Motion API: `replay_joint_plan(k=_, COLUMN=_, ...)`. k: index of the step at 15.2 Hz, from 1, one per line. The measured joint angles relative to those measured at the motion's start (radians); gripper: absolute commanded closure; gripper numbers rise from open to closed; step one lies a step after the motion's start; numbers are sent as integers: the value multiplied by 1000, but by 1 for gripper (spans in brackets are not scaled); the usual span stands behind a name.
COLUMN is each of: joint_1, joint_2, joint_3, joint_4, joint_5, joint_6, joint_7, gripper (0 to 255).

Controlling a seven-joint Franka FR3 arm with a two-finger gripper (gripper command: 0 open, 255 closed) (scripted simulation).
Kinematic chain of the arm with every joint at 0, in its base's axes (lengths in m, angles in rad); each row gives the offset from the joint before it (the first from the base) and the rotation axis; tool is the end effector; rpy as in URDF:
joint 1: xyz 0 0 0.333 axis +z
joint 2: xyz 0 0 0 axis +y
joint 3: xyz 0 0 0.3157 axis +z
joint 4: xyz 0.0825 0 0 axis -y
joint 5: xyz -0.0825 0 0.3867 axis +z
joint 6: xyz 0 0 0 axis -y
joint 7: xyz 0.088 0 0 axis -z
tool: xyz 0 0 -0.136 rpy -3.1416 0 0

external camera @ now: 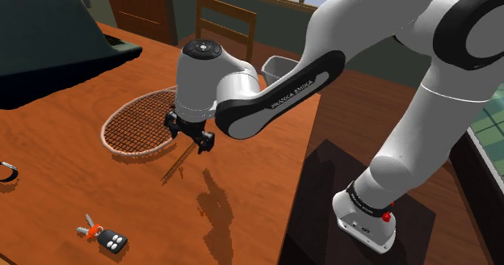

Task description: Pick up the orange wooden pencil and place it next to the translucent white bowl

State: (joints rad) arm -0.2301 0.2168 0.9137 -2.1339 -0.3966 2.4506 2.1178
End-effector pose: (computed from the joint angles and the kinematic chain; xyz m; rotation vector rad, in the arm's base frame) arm 0.4627 0.3589 0.3321 -2.4542 1.6434 -0.2135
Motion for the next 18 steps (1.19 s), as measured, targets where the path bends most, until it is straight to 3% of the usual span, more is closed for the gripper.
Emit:
replay_joint_plan(k=4, joint_1=35, joint_2=58, joint_3=-40, joint_4=7, joint_5=-75, joint_6=26, joint_7=49, gripper=0)
replay_joint_plan(k=10, joint_1=40, joint_2=66, joint_3=-47, joint_4=7, joint_5=-85, joint_6=31, joint_7=56, gripper=0)
replay_joint_plan(k=11, joint_1=40, joint_2=66, joint_3=-47, joint_4=7, joint_5=-85, joint_6=31, joint_7=56, gripper=255)
replay_joint_plan(k=18, joint_1=40, joint_2=65, joint_3=-46, joint_4=7, joint_5=-85, joint_6=31, joint_7=56, gripper=255)
